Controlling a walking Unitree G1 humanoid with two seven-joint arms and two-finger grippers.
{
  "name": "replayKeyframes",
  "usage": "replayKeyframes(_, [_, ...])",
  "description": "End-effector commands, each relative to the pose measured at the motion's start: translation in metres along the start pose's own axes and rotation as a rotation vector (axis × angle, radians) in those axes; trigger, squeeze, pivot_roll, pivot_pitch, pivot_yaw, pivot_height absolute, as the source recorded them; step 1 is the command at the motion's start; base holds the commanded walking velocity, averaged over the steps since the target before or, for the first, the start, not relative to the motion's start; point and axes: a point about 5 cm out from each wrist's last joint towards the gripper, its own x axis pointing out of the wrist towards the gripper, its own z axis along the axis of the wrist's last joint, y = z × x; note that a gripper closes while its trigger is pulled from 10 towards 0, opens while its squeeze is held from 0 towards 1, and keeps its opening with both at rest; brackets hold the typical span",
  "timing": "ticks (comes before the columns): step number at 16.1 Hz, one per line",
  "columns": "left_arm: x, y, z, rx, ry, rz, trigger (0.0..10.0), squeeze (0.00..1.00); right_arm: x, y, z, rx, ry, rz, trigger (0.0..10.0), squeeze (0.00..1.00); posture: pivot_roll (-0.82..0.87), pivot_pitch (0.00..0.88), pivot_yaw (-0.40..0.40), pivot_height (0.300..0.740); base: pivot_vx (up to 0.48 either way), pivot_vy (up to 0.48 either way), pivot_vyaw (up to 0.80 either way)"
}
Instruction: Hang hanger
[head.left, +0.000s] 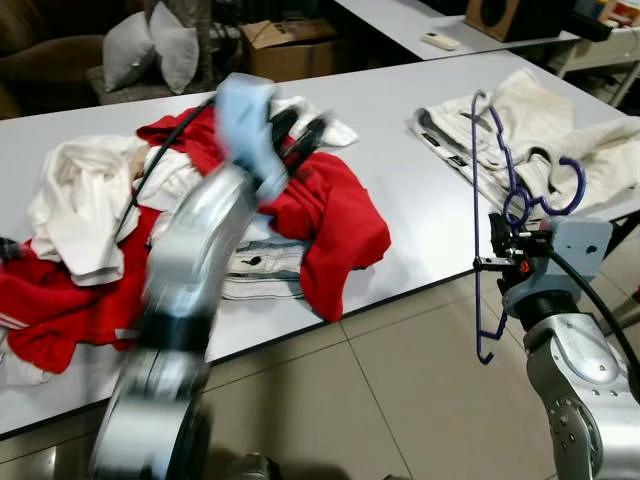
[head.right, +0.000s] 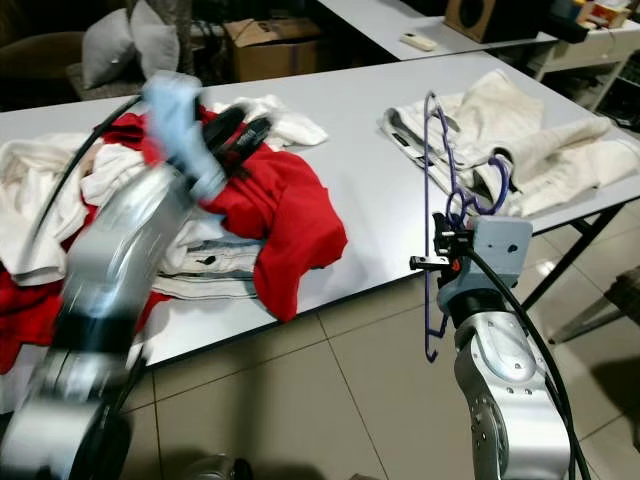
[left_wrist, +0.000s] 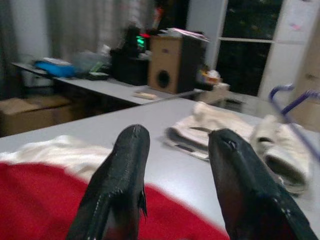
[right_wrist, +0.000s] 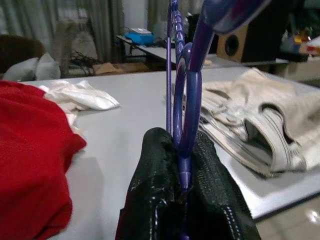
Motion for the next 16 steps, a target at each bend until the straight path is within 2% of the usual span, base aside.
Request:
replayKeyframes(1, [-0.012,0.002,0.003,0.047,-0.028,0.048,10.0,0.0,-0.002,0.003,0.001,-0.013,0.008,0.022,10.0,0.0,-0.02,0.036,-0.021,0.74,0.0,0.0,0.0])
replayKeyframes(3, [-0.045,0.002,-0.018,0.073,0.04,0.148,10.0,0.0,-0.002,0.006,-0.002,-0.013,0.021,0.039,10.0,0.0,-0.01,0.049,-0.039,0.74,0.0,-0.48,0.0])
replayKeyframes(6, [-0.066,-0.006,-0.028,0.131,0.071,0.186,10.0,0.0,-0.001,0.006,-0.003,-0.014,0.032,0.052,10.0,0.0,-0.01,0.058,-0.049,0.74,0.0,-0.48,0.0])
replayKeyframes(9, [-0.078,-0.009,-0.034,0.127,0.104,0.229,10.0,0.0,-0.004,0.006,-0.005,-0.014,0.045,0.055,10.0,0.0,-0.01,0.06,-0.048,0.74,0.0,-0.48,0.0])
replayKeyframes(11, [-0.081,-0.01,-0.035,0.13,0.111,0.241,10.0,0.0,-0.005,0.006,-0.007,-0.012,0.053,0.055,10.0,0.0,-0.01,0.06,-0.046,0.74,0.0,-0.48,0.0])
replayKeyframes(12, [-0.079,-0.01,-0.041,0.111,0.159,0.238,10.0,0.0,-0.005,0.007,-0.008,-0.013,0.057,0.06,10.0,0.0,-0.01,0.059,-0.042,0.74,0.0,0.0,0.0])
replayKeyframes(16, [-0.075,-0.012,-0.045,0.14,0.17,0.212,10.0,0.0,-0.008,0.006,-0.014,-0.014,0.075,0.055,10.0,0.0,-0.02,0.049,-0.031,0.74,0.0,0.48,0.0])
